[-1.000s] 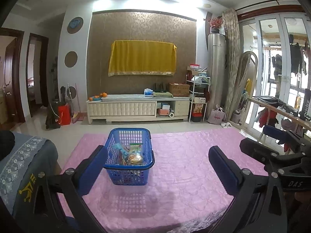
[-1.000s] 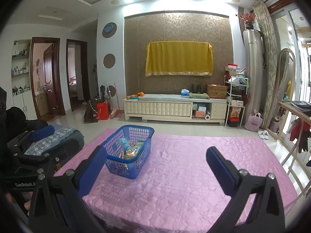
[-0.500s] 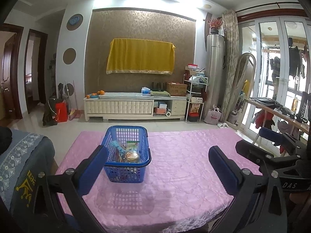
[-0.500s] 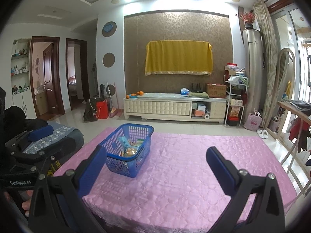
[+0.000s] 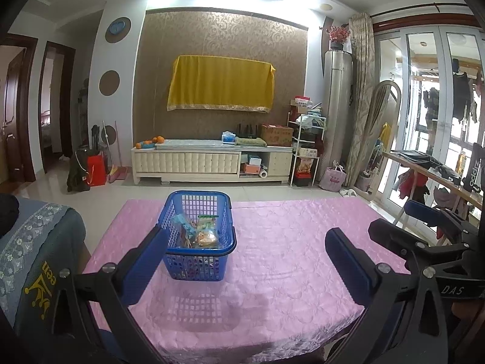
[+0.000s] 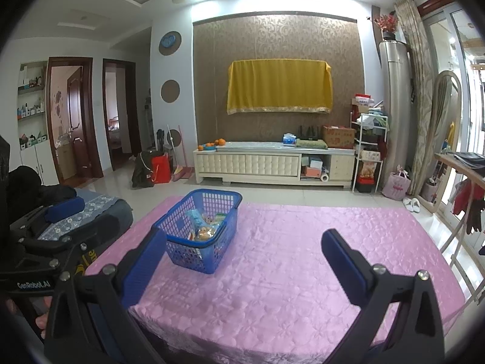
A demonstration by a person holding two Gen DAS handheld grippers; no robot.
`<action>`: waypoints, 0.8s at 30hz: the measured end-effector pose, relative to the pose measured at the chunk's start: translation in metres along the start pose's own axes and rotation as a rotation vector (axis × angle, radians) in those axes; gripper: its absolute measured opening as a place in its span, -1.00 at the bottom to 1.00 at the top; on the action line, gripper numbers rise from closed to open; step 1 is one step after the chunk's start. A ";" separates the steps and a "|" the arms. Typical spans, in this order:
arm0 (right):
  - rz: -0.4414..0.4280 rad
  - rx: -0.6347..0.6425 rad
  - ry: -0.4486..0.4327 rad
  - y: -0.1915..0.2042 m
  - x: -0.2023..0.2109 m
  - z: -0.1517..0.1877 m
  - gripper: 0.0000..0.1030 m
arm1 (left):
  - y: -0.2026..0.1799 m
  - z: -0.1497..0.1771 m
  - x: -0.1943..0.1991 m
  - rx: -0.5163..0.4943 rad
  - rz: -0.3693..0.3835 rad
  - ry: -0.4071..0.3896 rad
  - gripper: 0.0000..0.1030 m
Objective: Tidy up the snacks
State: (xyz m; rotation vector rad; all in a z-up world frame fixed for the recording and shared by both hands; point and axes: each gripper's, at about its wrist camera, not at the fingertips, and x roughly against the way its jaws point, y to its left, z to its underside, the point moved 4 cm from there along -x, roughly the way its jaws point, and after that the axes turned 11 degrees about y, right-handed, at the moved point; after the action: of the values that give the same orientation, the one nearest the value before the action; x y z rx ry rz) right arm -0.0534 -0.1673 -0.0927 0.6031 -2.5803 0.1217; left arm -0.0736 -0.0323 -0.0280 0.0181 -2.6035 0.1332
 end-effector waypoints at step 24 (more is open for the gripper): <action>-0.002 -0.007 0.009 0.001 0.001 0.003 1.00 | -0.002 0.002 0.007 0.003 0.012 0.013 1.00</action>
State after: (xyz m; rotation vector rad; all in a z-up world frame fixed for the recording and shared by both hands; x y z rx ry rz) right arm -0.0556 -0.1672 -0.0951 0.6013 -2.5702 0.1140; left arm -0.0803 -0.0348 -0.0261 0.0032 -2.5912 0.1416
